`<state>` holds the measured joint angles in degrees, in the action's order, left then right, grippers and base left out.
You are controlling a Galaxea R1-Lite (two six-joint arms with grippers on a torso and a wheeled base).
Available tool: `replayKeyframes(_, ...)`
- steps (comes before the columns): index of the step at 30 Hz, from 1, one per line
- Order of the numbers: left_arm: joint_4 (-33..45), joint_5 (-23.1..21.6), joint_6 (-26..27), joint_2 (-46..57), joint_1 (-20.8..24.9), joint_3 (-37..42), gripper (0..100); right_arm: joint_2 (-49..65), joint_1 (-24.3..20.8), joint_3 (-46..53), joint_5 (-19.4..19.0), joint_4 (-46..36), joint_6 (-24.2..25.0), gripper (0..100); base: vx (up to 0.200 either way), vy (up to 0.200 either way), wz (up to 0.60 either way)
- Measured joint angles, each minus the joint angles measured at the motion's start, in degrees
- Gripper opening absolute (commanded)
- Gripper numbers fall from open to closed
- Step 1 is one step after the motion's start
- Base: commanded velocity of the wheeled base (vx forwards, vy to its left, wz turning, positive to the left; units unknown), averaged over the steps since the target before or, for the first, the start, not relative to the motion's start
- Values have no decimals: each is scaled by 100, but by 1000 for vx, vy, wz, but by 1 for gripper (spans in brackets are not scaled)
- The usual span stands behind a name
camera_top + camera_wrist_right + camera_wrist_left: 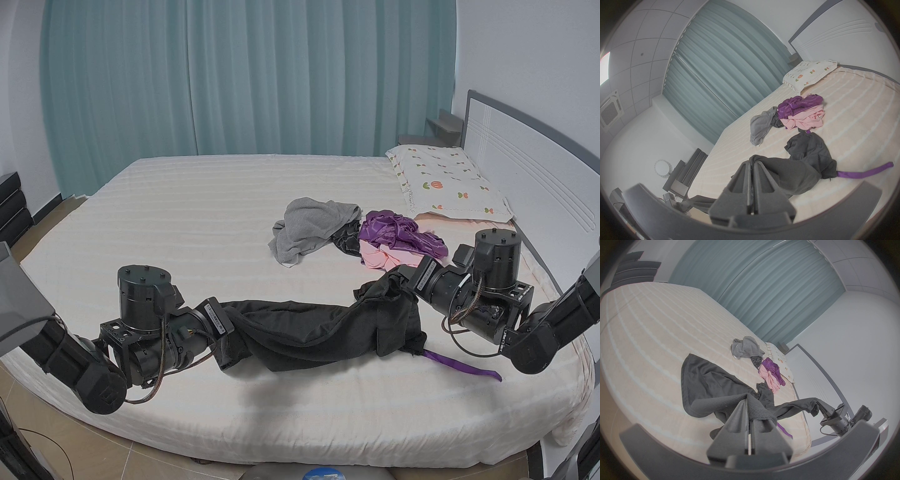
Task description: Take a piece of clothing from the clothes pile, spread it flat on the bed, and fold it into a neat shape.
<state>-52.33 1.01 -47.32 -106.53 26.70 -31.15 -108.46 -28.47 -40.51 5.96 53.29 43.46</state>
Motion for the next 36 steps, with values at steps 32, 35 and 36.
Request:
replayKeyframes(32, -229, -4, 37, 308, -158, 50, 0, 245, -6, 52, 285, 384, 63, 0, 0, 138, 0)
replayKeyframes(35, -232, 0, 48, 350, -167, 45, 0, 297, 5, 49, 293, 389, 60, 0, 0, 200, 0)
replayKeyframes(36, -232, 2, 50, 362, -167, 44, 0, 317, 11, 46, 295, 389, 60, 0, 0, 200, 0)
